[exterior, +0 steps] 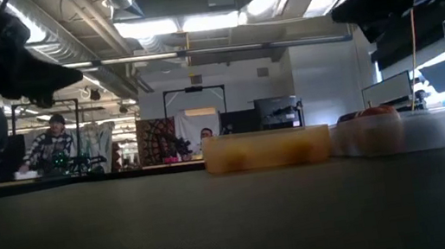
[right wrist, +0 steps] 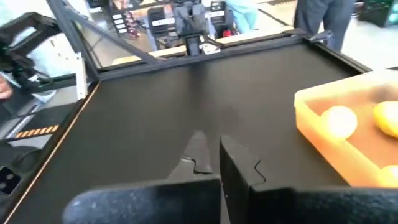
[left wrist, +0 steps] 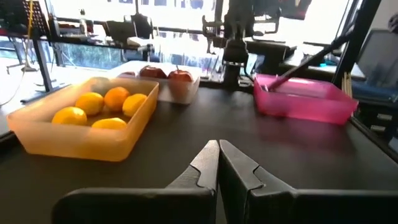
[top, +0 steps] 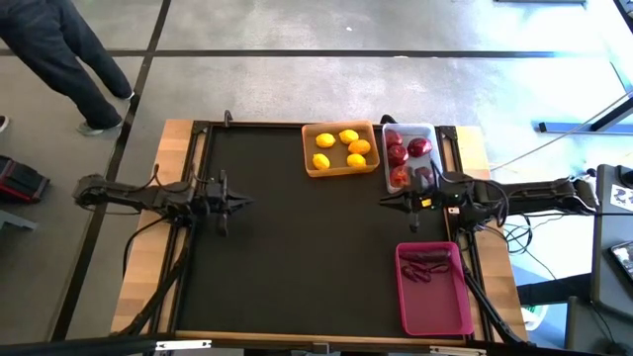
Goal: Sort produce into baskets
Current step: Return to Home Position
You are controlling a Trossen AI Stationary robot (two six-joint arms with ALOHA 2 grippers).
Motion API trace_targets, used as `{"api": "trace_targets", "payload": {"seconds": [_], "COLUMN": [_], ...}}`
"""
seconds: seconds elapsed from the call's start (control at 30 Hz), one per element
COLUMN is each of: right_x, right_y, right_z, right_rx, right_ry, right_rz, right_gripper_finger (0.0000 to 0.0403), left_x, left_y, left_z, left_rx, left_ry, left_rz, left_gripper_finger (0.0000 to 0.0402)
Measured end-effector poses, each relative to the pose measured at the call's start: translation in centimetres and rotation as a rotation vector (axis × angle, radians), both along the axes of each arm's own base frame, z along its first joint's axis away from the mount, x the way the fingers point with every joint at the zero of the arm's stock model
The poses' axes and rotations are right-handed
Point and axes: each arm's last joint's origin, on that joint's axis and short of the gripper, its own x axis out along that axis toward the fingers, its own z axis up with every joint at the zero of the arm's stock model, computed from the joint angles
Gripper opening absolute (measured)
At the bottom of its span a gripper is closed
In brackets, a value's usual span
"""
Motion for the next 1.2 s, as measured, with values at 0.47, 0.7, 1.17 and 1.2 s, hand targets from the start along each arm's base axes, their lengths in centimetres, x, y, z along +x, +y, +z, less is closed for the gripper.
{"api": "trace_targets", "payload": {"seconds": [0.47,0.7,1.17,1.2], "right_x": [-1.7,-1.7,-4.7,-4.8], "right_y": [0.0,0.1,0.1,0.0], "right_z": [-1.7,-1.8,-4.7,-5.0], "right_rx": [0.058,0.018,0.013,0.012], "right_ry": [0.007,0.024,-0.167,-0.179], "right_rz": [-0.007,0.044,0.011,0.005], "right_gripper_finger": [0.0001,0.0001,0.0001,0.0001], "left_x": [-0.3,-0.3,-0.3,-0.3], "left_y": [0.2,0.2,0.1,0.1], "left_z": [0.1,0.1,0.1,0.1], "left_rx": [0.063,0.085,0.091,0.093], "left_ry": [-0.047,-0.044,-0.043,-0.042], "left_rz": [0.031,0.029,0.014,0.009], "left_gripper_finger": [0.0014,0.0015,0.0015,0.0015]}}
